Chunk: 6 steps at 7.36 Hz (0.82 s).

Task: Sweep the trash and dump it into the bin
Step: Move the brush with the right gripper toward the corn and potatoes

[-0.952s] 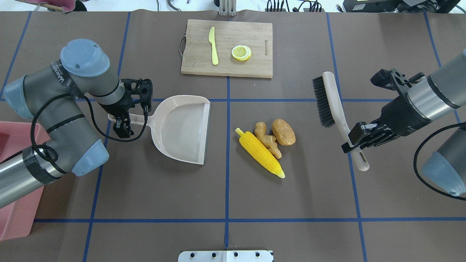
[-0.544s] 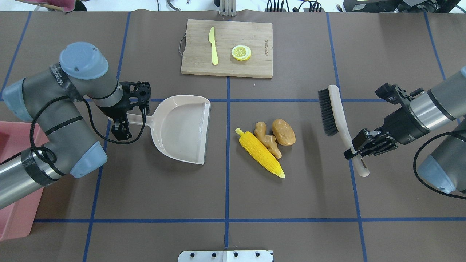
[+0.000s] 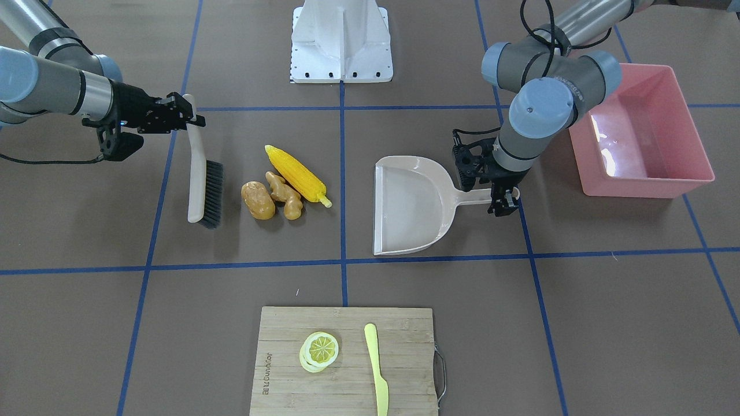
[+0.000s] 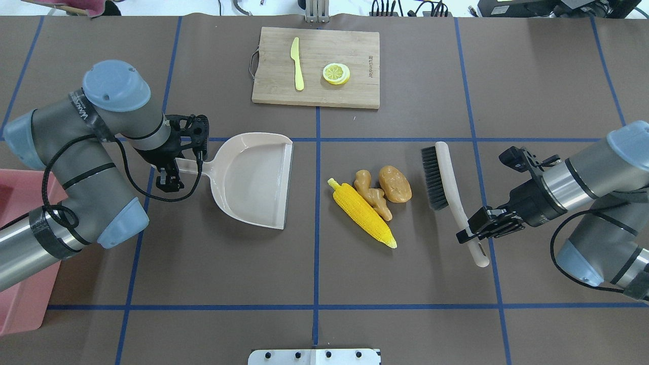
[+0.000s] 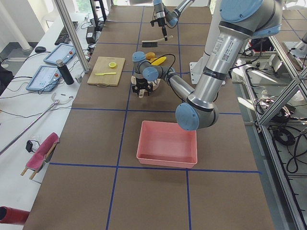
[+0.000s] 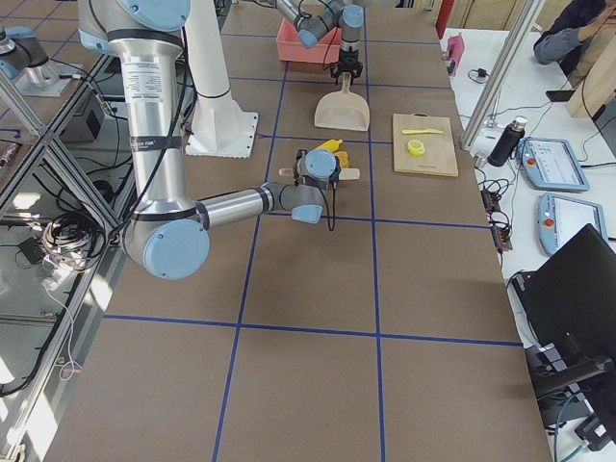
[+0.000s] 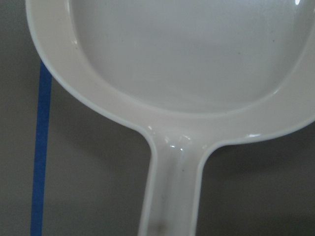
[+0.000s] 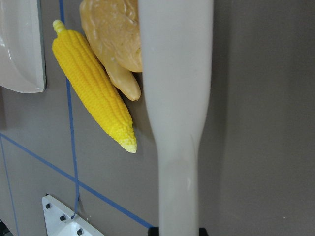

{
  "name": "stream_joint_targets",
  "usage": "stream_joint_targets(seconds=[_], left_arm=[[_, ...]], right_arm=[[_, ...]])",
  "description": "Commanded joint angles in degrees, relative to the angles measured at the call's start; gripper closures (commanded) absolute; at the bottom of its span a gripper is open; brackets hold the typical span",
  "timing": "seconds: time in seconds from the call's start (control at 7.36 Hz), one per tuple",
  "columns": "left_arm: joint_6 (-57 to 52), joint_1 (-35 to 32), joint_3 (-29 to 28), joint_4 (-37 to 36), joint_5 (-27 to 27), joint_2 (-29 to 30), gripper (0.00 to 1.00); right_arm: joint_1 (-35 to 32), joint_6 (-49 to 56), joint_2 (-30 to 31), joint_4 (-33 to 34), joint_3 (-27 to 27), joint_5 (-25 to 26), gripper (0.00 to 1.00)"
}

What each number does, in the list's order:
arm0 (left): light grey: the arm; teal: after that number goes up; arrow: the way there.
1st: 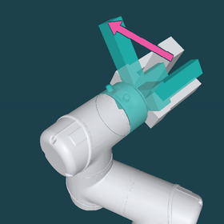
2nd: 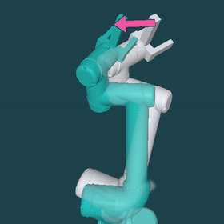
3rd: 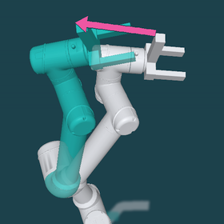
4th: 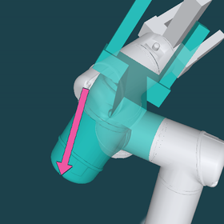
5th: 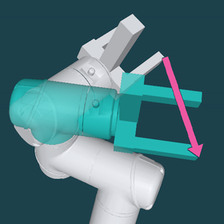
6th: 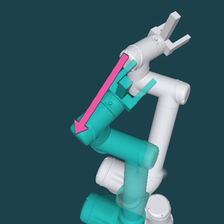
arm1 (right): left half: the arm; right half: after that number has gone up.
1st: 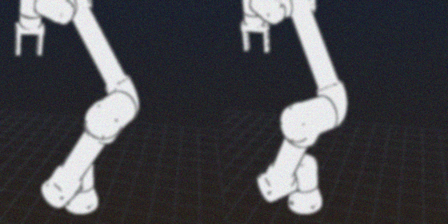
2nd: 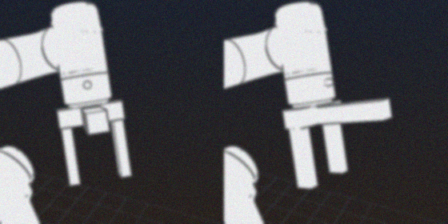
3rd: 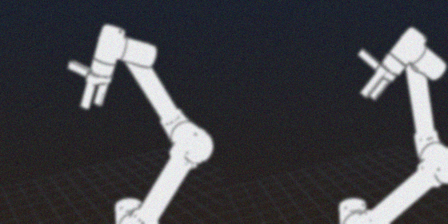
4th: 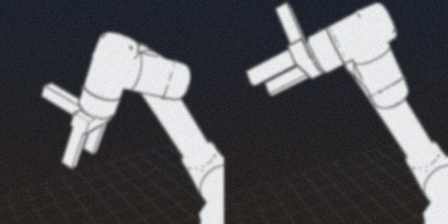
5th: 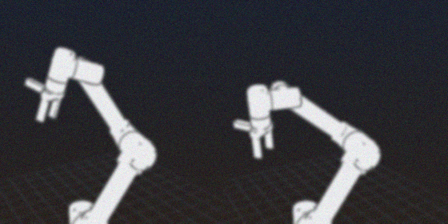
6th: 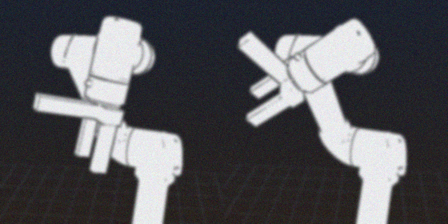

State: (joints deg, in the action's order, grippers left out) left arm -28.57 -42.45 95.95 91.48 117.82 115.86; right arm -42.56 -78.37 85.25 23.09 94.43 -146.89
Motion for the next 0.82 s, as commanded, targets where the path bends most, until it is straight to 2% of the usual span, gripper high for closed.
stream_joint_targets(seconds=[0.0,0.41,0.68], left_arm=[[-0.52,0.00,0.72,-0.08,0.48,-0.02,1.00],[-6.31,-0.52,0.81,-0.69,1.10,1.29,1.00],[-6.23,-0.35,-0.41,-4.63,0.66,5.85,1.00]], right_arm=[[2.56,-1.60,-0.43,-1.37,-0.13,0.90,1.00],[6.87,-13.62,-0.61,-14.97,-3.72,3.27,1.00],[7.23,-14.18,-0.61,-15.09,-3.12,4.33,1.00]])
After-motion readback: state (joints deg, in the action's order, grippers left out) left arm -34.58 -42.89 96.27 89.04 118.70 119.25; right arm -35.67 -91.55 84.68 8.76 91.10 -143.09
